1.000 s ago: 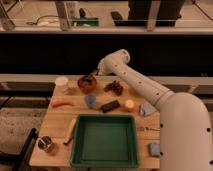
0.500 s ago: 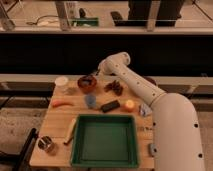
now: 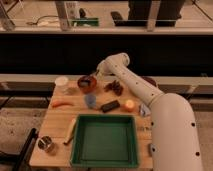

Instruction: Wipe red bowl with brush

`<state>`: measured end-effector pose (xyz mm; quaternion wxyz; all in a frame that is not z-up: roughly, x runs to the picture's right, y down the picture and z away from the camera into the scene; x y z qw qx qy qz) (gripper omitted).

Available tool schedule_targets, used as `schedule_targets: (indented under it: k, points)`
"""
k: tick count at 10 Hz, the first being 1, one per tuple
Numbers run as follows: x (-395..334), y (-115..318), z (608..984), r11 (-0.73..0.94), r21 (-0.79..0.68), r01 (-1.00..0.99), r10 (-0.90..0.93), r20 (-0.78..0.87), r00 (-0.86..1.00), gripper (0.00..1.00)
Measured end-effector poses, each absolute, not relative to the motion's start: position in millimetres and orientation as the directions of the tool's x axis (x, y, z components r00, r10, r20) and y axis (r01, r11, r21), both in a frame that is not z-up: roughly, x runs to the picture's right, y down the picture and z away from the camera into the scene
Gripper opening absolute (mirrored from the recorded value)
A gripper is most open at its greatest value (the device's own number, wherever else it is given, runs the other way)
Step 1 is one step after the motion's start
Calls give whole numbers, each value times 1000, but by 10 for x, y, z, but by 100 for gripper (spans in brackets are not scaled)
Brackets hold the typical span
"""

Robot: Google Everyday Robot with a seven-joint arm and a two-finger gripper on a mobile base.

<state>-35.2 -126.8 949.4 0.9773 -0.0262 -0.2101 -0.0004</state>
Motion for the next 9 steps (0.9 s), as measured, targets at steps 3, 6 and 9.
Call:
schedule_targets:
  k: [3, 6, 9]
  points:
    - [-356, -1219, 9499, 998, -65, 22, 6, 414, 910, 0]
    - [-369, -1137, 9475, 996, -80, 31, 5, 410, 912, 0]
    - [-301, -1084, 9451, 996, -90, 27, 11, 394, 919, 0]
